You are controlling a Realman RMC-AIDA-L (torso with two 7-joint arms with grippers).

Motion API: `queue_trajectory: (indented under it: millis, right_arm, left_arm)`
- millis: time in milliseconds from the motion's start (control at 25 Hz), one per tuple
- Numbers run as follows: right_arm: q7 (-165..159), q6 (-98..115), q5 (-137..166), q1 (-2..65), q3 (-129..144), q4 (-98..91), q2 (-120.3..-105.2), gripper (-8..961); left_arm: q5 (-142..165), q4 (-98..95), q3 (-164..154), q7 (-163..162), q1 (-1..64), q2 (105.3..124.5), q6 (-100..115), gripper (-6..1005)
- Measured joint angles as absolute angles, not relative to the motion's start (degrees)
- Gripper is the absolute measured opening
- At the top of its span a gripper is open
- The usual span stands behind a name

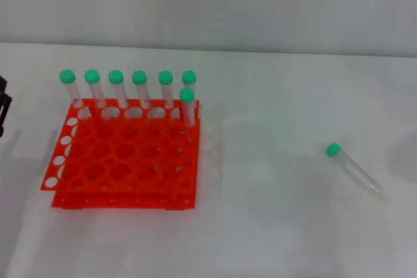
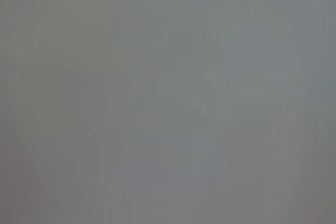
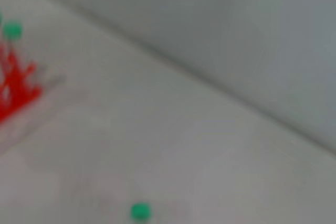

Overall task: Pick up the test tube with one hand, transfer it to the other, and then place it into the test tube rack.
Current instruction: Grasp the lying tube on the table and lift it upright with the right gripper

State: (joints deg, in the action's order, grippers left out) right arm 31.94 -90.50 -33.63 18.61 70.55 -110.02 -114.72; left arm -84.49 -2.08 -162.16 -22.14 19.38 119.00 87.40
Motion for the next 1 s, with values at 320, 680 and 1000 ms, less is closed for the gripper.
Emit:
queue_trajectory:
  millis: [320,680,1000]
  right_arm:
    - [19.95,-92.52,-25.82,25.92,85.48,-101.56,-115.34,854]
    - [15.94,-85.54,-25.83,31.86,91.3,-87.33,-115.63,843]
    - [15.72,-83.21,-25.89,34.99,91.44,-78.23,-115.87,767]
  left_arm:
    - [-83.75,0.3,-162.68,-24.96,19.72,118.9,87.48,743]
    - [-80.93,1.56,-162.77,-24.53,20.2,118.99,86.98,742]
    - [-78.72,1.77,-162.77,-24.45,20.44,118.88,86.98,742]
